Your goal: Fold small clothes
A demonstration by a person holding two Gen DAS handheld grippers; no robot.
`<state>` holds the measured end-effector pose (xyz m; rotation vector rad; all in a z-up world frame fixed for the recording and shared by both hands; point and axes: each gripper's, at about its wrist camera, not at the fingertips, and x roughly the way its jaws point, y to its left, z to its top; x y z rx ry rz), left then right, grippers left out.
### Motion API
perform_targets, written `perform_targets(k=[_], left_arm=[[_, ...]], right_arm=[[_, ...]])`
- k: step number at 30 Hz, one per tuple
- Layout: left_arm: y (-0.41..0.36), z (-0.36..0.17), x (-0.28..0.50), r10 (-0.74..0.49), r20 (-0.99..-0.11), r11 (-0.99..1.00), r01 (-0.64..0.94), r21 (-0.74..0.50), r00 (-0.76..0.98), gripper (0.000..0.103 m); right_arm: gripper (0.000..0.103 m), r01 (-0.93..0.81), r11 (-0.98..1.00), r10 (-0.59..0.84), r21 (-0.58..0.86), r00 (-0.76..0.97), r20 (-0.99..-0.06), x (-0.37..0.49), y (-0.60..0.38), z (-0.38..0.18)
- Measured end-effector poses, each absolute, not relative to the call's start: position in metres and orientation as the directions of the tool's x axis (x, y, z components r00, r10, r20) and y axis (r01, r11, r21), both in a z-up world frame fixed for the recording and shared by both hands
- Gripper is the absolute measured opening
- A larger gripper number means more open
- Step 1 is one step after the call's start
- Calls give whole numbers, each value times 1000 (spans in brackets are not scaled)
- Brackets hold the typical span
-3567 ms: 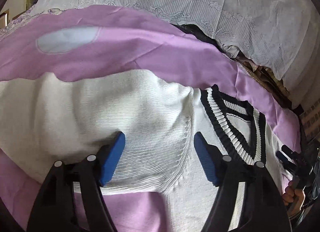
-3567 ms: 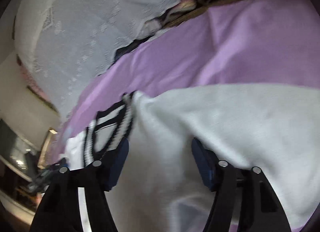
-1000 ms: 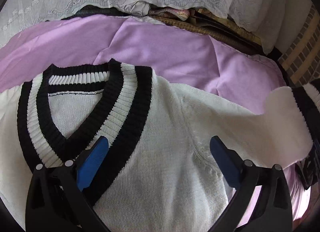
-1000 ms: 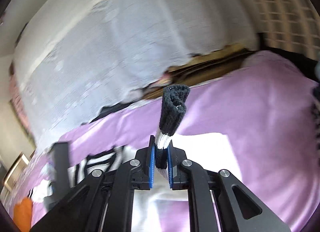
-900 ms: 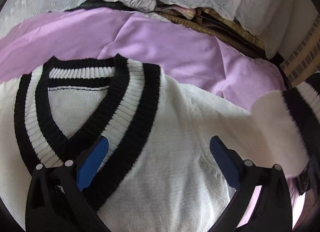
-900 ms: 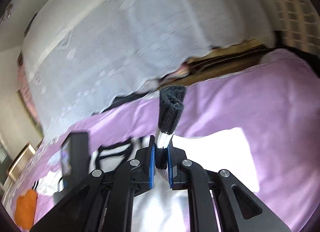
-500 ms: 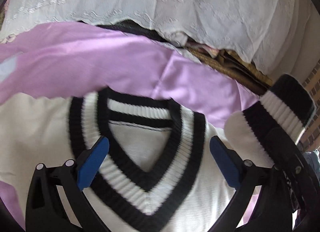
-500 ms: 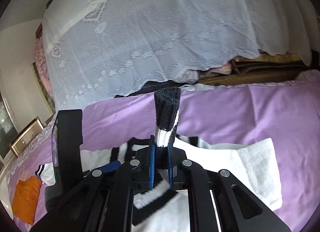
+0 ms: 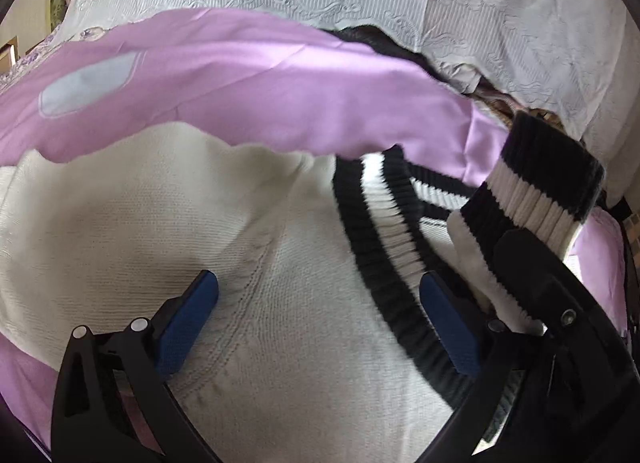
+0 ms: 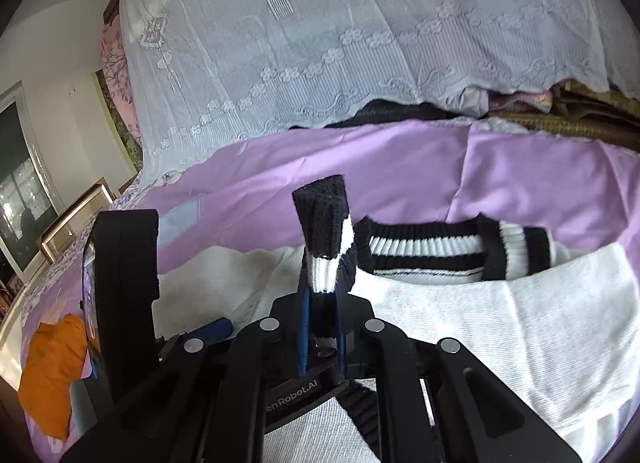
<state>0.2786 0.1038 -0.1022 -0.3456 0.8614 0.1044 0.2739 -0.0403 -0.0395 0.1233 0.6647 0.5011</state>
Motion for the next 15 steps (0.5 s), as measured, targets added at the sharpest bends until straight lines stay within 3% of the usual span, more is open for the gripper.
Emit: perform_targets(k=[1, 3, 8, 12, 15], left_arm=[[103, -102, 279, -41, -760, 943, -227, -244, 649, 98], [104, -100, 276, -36, -757, 944, -226, -240, 653, 98], [129, -90, 253, -29, -723, 903, -293, -315, 690, 99], [139, -71, 232, -2, -667, 874, -323, -363, 745, 99], [133, -53, 224, -27, -626, 876, -283, -390, 779, 98]], right_arm=[[18, -409, 866, 499, 289, 660, -562, 277, -41, -43], [53, -415, 838, 545, 354, 619, -565, 282, -46, -49], [54, -430, 782, 618, 451, 633, -467, 268, -81, -34], [54, -450, 805, 586, 388, 706, -398, 248, -120, -5], [54, -405, 858, 509, 318, 754, -415, 245, -156, -2]])
